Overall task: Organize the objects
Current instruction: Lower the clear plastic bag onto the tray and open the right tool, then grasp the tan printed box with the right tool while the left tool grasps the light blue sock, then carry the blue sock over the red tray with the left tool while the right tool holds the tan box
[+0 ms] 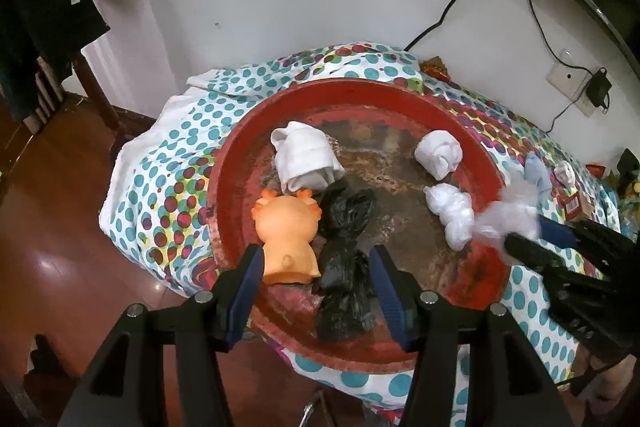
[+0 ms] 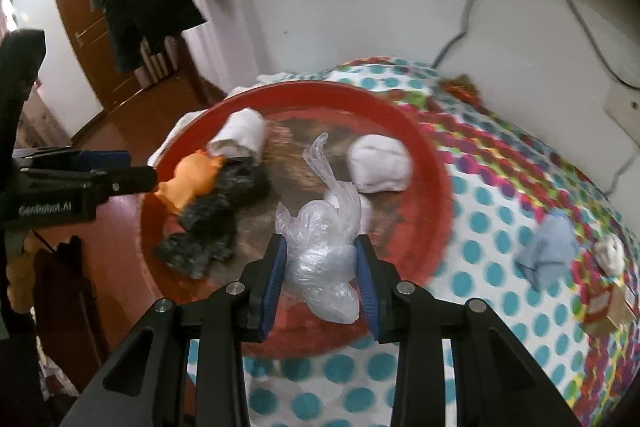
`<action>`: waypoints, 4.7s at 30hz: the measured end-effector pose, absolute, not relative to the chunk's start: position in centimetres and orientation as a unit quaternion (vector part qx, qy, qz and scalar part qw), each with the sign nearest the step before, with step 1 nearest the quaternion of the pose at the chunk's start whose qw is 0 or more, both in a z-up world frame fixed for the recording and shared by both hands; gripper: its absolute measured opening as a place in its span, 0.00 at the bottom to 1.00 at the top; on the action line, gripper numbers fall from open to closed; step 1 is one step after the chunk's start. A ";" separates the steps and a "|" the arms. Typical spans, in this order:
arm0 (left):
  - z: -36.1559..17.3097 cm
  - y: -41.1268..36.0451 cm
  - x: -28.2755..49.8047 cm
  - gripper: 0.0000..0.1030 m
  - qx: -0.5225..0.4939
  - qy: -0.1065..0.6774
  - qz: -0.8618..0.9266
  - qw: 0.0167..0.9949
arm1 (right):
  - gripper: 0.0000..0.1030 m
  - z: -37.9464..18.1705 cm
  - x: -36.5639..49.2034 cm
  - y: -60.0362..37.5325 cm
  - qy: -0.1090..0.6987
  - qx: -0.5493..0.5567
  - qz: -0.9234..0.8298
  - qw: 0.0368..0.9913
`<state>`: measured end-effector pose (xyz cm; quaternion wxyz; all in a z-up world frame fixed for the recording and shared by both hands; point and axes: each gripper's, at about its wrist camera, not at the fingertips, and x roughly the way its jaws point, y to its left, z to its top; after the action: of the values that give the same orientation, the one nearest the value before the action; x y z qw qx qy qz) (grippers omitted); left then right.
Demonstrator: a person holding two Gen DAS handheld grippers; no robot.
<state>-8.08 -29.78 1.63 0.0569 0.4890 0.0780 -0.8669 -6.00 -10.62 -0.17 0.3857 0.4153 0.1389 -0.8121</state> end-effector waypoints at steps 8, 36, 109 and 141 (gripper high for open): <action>0.8 -30.7 -7.1 0.54 0.488 0.081 -0.868 0.043 | 0.32 -1.8 -4.5 -14.7 0.164 0.427 -0.789 0.410; 0.0 -32.1 -7.1 0.54 0.500 0.110 -0.858 0.051 | 0.57 -4.5 -5.1 -16.0 0.161 0.451 -0.781 0.400; -3.7 0.3 -20.2 0.55 0.542 -0.032 -0.813 -0.208 | 0.44 -7.4 -17.0 18.0 -0.005 0.415 -0.900 0.135; -6.9 4.7 -29.3 0.55 0.552 -0.026 -0.816 -0.170 | 0.45 -8.1 -17.0 18.9 -0.039 0.423 -0.893 0.148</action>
<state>-29.31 4.73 -6.92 -0.1704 0.5519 -0.0255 -0.8159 -16.96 18.95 -8.14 0.1482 0.4227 -0.0393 -0.8932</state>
